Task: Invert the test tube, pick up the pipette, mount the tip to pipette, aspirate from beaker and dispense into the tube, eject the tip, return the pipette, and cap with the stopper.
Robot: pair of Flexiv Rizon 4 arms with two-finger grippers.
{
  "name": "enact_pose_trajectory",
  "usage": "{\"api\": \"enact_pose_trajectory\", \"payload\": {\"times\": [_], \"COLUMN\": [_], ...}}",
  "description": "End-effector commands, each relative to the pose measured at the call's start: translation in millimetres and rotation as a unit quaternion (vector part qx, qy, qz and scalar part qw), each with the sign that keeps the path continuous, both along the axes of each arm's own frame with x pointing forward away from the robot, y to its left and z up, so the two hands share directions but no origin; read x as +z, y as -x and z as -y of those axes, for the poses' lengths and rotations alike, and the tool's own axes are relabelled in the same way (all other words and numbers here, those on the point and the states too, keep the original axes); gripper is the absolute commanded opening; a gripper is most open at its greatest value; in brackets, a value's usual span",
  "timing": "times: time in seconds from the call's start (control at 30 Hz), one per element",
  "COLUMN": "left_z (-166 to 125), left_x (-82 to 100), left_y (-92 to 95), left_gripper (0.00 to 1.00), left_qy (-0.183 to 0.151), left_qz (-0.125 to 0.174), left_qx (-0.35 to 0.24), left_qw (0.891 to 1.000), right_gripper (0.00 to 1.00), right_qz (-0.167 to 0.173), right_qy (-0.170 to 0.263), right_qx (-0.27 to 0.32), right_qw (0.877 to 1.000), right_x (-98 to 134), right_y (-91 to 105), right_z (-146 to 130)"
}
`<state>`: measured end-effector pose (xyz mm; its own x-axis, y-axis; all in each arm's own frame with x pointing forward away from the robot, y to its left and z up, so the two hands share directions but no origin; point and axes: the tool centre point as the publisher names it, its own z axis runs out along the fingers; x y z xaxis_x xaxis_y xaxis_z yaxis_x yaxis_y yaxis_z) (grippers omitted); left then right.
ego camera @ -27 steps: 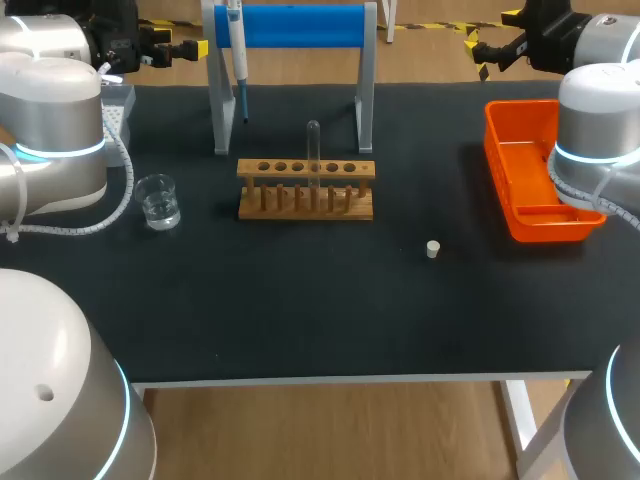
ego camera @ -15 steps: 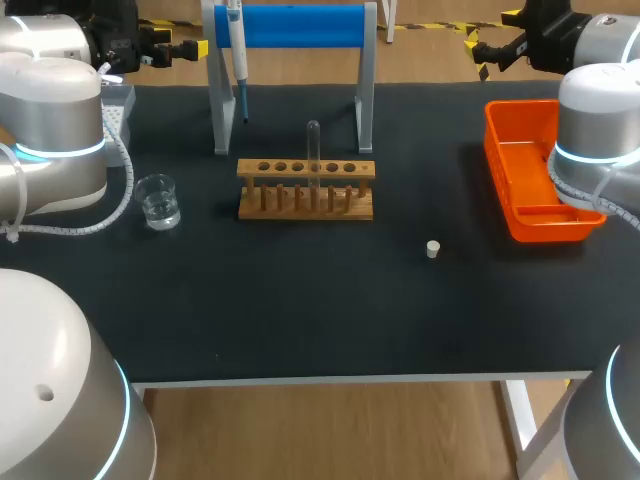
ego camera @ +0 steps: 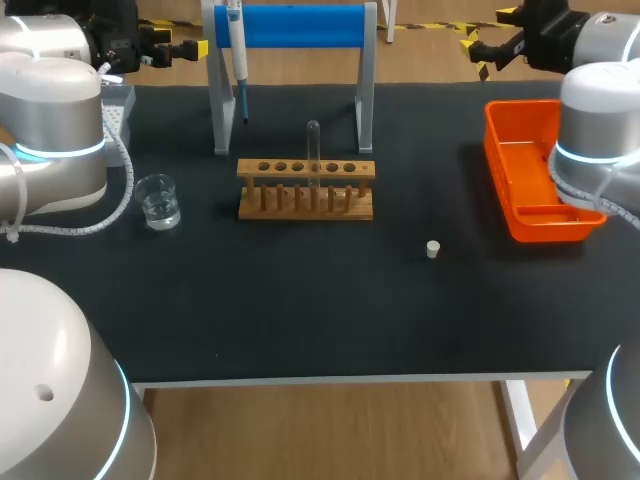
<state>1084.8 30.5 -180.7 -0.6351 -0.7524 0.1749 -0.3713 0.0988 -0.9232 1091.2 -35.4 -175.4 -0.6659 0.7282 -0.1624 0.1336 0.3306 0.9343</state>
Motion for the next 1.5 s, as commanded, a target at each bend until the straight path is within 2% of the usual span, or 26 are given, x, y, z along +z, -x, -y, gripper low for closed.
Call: {"api": "enact_pose_trajectory", "payload": {"times": [0.03, 0.23, 0.47, 0.57, 0.73, 0.93, 1.07, 1.5], "left_z": [0, 0, 0, 0, 0, 0, 0, 0], "left_x": [-0.5, -0.5, -0.5, -0.5, -0.5, -0.5, -0.5, -0.5], "left_y": [0.4, 0.4, 0.4, 0.4, 0.4, 0.4, 0.4, 0.4], "left_gripper": [1.0, 1.0, 1.0, 1.0, 1.0, 1.0, 1.0, 1.0], "left_qy": [0.0, 0.0, 0.0, 0.0, 0.0, 0.0, 0.0, 0.0], "left_qz": [0.001, 0.001, 0.001, 0.001, 0.001, 0.001, 0.001, 0.001], "left_qx": [0.001, 0.001, 0.001, 0.001, 0.001, 0.001, 0.001, 0.001], "left_qw": [1.0, 1.0, 1.0, 1.0, 1.0, 1.0, 1.0, 1.0], "right_gripper": [1.0, 1.0, 1.0, 1.0, 1.0, 1.0, 1.0, 1.0], "right_qz": [0.009, 0.005, 0.017, 0.023, 0.018, 0.023, 0.035, 0.021], "right_qy": [-0.012, -0.022, -0.023, -0.028, -0.042, -0.068, -0.065, -0.055], "right_qx": [0.016, 0.059, 0.128, 0.147, 0.165, 0.177, 0.187, 0.196], "right_qw": [1.0, 0.998, 0.991, 0.988, 0.985, 0.982, 0.98, 0.979], "right_x": [2, -5, -7, -9, -24, -49, -63, -84], "right_y": [39.6, 90.8, 145.2, 162.9, 185.5, 203.0, 210.3, 214.7], "right_z": [4, -15, -49, -62, -82, -95, -102, -110]}}
